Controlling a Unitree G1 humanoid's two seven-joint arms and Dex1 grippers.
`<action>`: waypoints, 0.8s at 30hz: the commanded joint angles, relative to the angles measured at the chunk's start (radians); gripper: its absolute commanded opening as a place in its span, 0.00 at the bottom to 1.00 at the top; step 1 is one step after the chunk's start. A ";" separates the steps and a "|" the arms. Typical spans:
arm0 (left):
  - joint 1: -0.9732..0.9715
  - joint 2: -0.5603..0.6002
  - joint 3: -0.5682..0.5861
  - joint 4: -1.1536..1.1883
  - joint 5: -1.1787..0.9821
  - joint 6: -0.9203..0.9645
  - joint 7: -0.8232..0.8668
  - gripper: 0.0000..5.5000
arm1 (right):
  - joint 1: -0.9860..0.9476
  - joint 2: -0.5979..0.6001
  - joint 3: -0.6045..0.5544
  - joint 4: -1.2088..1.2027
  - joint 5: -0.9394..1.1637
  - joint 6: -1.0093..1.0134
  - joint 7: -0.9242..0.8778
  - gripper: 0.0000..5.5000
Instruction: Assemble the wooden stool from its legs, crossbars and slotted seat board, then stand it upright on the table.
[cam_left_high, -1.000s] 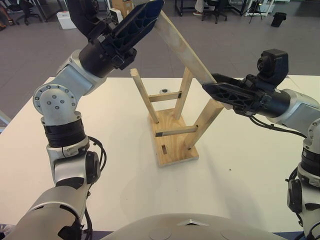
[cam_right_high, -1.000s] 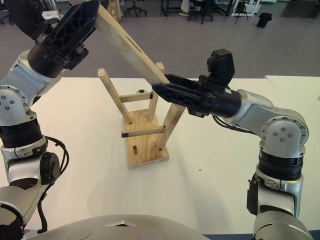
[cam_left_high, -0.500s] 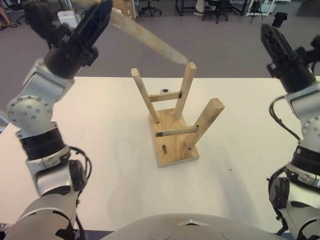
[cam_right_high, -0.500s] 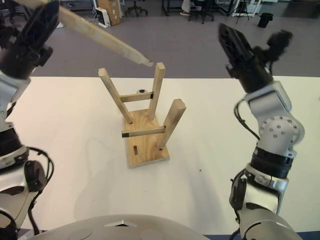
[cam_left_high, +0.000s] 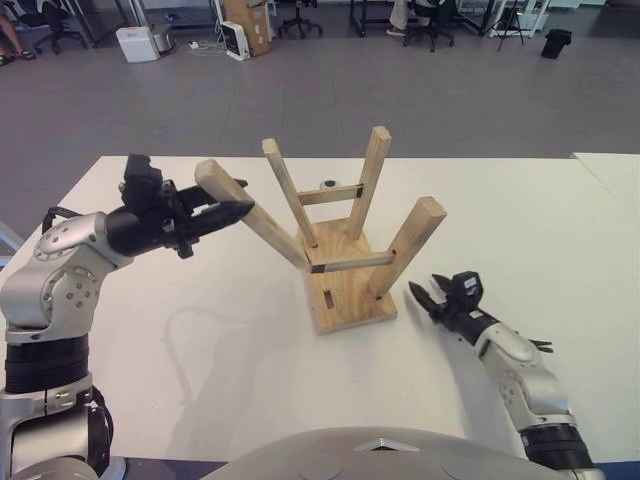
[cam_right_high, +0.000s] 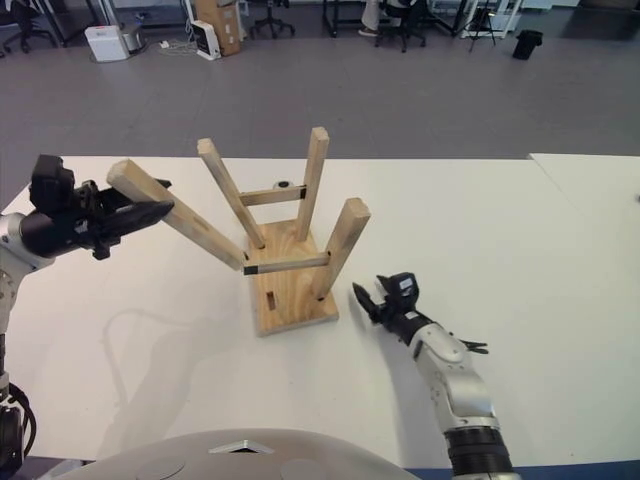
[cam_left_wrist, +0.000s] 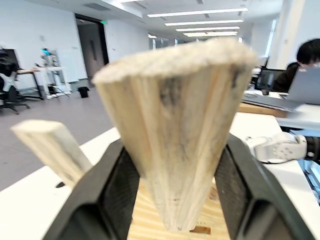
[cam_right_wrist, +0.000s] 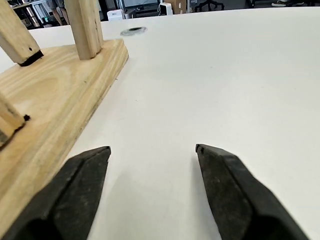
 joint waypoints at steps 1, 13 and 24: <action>0.020 -0.019 -0.036 0.016 0.052 -0.064 -0.031 0.37 | -0.070 0.028 0.023 0.104 -0.041 0.002 -0.001 0.58; 0.095 -0.087 -0.102 -0.021 0.063 -0.082 -0.023 0.37 | -0.105 0.071 0.075 0.095 -0.079 0.010 0.044 0.58; 0.066 -0.062 -0.136 0.044 0.150 -0.171 -0.054 0.37 | -0.096 0.077 0.088 0.063 -0.092 0.029 0.058 0.58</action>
